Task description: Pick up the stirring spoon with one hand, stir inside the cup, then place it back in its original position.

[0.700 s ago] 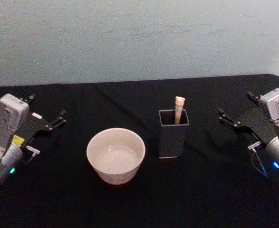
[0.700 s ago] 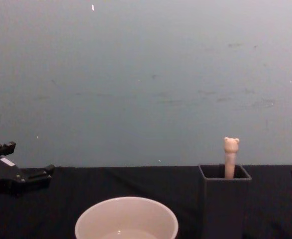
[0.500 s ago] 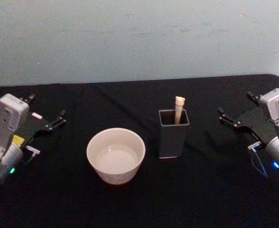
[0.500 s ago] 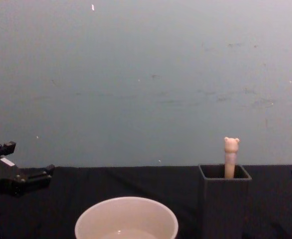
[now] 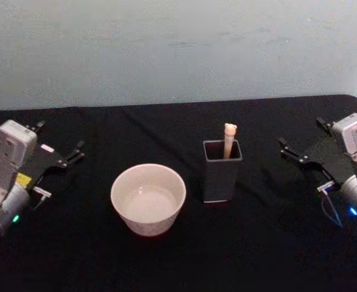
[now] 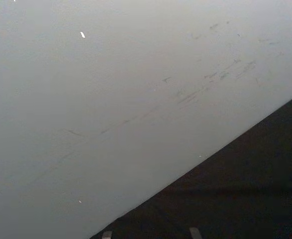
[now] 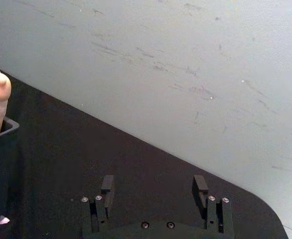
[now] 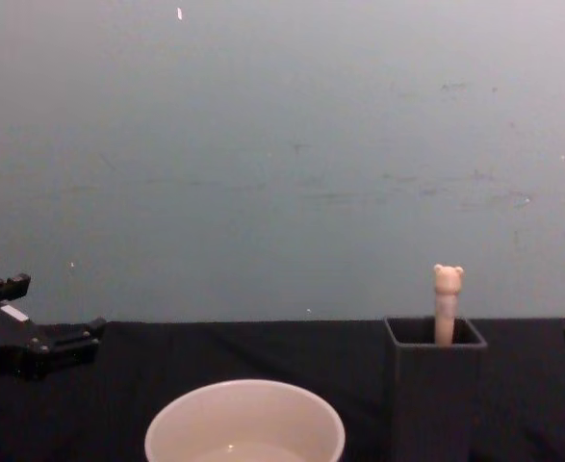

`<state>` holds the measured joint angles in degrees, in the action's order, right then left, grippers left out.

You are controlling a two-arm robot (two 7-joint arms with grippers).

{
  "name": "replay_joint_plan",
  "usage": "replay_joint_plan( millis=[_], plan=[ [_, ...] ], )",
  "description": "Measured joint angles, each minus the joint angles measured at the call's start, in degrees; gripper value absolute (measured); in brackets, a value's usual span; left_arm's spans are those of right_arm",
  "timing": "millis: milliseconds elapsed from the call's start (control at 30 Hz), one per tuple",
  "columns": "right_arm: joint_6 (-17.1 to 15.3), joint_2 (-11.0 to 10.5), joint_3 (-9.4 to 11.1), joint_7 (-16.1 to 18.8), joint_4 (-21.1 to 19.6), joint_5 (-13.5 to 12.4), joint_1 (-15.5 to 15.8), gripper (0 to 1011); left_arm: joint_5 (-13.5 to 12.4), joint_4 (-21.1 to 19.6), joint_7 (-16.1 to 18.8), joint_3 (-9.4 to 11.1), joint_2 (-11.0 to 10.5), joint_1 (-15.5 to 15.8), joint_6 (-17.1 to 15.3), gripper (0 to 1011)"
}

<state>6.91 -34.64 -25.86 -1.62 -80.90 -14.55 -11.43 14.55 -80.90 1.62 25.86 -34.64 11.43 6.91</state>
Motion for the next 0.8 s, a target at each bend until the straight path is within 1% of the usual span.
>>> replay_joint_plan(
  millis=[800],
  plan=[
    [0.0,0.0,0.0,0.0,0.0,0.0,0.0,1000,0.0,0.0,0.0,0.0,0.0,0.0,0.0,1001]
  ],
)
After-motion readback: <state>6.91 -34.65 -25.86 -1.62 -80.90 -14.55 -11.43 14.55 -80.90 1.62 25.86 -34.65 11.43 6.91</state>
